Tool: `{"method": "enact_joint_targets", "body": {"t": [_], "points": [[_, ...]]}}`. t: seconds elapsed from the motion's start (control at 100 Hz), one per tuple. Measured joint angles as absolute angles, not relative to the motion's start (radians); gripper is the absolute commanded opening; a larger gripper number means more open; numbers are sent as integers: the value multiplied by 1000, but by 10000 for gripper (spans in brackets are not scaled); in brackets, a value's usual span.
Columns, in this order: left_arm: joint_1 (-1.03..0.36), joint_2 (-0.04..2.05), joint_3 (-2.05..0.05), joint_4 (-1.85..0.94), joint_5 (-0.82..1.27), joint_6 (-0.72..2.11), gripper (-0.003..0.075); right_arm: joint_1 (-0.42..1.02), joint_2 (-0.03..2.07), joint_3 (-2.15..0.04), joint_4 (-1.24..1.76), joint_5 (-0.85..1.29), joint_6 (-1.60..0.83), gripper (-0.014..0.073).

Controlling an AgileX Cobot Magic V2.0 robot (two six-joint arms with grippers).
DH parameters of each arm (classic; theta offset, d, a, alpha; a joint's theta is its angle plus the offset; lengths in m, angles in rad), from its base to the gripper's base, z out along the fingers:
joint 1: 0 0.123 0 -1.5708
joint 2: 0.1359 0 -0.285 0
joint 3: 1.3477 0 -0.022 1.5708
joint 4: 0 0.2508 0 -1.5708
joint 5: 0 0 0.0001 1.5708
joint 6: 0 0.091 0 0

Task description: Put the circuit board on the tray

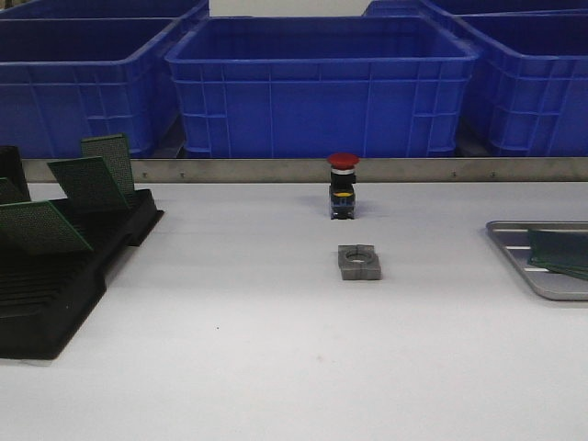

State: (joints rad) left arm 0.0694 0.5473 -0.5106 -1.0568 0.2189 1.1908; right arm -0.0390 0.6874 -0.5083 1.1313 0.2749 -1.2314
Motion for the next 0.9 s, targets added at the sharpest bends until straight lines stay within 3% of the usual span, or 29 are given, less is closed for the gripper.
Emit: {"method": "enact_joint_targets", "body": {"t": [0.47,0.9], "points": [[69,265,-330,-1123,226,1191,-20,-39,21,-212,1141,210,-1234,-61],[69,68,-234,-1148,239,1191,-20,-39,-11,-193,1143,264,-1234,-61]]}}
